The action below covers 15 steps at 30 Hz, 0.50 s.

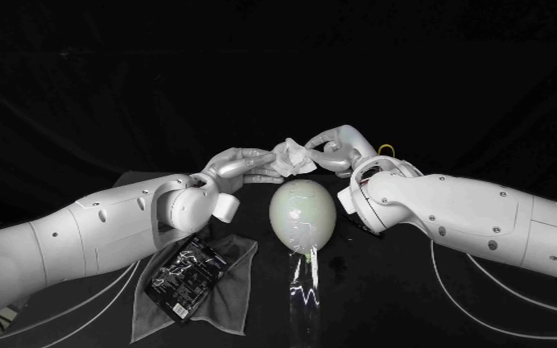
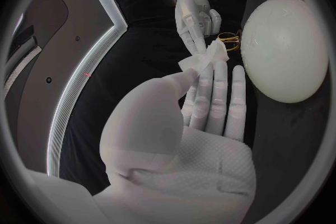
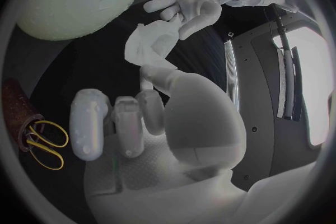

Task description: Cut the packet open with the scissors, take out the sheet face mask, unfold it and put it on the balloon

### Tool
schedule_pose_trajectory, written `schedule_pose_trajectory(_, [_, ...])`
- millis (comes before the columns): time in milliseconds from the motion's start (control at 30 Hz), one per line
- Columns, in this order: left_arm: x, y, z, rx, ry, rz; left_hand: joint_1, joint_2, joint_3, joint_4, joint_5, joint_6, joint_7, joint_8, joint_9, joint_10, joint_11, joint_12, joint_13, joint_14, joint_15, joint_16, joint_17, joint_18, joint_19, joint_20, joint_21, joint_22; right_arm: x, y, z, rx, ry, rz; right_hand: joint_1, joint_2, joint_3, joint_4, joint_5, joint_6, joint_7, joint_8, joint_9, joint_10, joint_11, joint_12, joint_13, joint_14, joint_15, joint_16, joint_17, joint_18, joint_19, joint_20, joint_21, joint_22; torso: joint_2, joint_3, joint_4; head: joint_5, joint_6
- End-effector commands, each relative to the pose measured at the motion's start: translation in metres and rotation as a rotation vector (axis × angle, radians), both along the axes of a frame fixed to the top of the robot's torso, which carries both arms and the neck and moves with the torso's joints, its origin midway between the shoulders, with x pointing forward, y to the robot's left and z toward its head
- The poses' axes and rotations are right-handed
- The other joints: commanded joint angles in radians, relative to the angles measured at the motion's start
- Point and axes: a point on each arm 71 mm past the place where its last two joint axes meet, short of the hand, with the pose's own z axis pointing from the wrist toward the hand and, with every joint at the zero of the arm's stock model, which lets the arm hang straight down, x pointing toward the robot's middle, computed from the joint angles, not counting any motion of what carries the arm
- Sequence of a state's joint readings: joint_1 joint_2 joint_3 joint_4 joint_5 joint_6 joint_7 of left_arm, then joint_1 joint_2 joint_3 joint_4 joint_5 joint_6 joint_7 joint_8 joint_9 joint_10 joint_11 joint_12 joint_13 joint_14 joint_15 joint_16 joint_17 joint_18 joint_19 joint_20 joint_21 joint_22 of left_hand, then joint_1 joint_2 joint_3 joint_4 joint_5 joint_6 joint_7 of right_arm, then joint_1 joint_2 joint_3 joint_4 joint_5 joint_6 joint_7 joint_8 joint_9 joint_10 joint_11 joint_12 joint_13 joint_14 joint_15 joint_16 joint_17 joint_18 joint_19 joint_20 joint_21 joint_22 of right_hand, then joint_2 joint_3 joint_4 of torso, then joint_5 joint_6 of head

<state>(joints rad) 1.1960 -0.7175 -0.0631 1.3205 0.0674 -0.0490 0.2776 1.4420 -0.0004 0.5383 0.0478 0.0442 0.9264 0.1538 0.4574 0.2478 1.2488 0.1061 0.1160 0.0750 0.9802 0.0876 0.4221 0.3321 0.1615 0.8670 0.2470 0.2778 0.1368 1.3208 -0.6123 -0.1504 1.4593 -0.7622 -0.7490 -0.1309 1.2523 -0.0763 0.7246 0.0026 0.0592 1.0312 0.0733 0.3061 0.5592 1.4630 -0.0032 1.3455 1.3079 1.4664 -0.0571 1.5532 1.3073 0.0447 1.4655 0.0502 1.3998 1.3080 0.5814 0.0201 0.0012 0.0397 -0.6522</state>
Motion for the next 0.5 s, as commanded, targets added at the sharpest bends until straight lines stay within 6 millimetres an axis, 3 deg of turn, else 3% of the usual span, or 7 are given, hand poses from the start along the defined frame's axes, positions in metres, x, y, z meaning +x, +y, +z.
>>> schedule_pose_trajectory(33, [0.002,0.002,0.004,0.012,0.014,-0.041,-0.005,-0.001,0.014,-0.009,0.004,-0.001,0.010,0.001,0.107,-0.010,0.004,0.001,0.002,-0.017,0.004,0.006,0.004,0.008,-0.015,0.003,0.001,0.001,0.001,0.000,-0.001,0.001,0.009,0.018,-0.007,0.003,0.006,-0.003,-0.007,0.005,0.000,0.067,0.037,0.029,-0.001,0.004,0.123,0.098,-0.008,0.004,0.239,-0.008,0.027,-0.004,0.006,0.215,0.000,0.0003,-0.0015,-0.002,0.001])
schedule_pose_trajectory(500, [0.010,0.011,0.008,0.063,0.029,-0.033,-0.032,0.000,0.039,-0.028,0.004,-0.016,0.026,0.016,0.137,-0.131,0.037,-0.020,0.003,-0.162,0.044,0.018,0.027,-0.005,-0.096,0.029,-0.026,-0.010,0.003,-0.004,-0.001,0.016,0.020,0.002,-0.008,0.003,0.006,-0.003,-0.008,0.005,0.000,0.067,0.037,0.030,-0.001,0.006,0.124,0.099,-0.008,0.004,0.239,-0.008,0.027,-0.004,0.007,0.215,0.000,0.0007,-0.0007,-0.009,0.005])
